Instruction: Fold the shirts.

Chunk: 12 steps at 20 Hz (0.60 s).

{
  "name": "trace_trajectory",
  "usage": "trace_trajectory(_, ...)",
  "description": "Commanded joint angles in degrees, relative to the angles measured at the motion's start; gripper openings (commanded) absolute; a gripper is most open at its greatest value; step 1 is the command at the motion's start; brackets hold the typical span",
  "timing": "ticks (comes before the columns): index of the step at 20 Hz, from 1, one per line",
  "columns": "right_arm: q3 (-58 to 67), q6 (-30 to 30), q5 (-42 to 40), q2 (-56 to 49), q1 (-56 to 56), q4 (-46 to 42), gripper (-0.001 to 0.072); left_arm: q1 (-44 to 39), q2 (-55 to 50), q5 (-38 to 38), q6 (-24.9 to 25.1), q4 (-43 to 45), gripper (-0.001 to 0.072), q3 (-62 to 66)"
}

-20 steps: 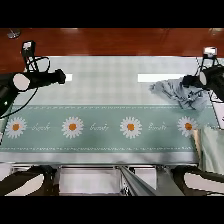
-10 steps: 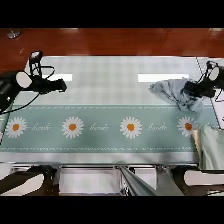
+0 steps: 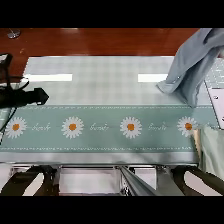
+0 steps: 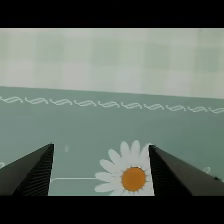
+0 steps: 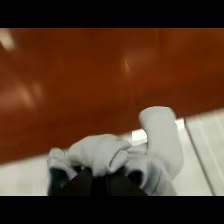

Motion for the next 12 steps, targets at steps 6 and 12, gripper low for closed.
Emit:
trace_trajectory(6,17.4,-6.1,3.7,7.7,19.5,6.1,0.0024,0.0,19.4,0.6,0.2,-16.0,0.0702,-14.7)
trace_trajectory(12,4.5,-6.1,16.2,5.5,36.4,5.6,0.0024,0.0,16.3,0.8,0.6,-16.8,0.0702,-15.0)
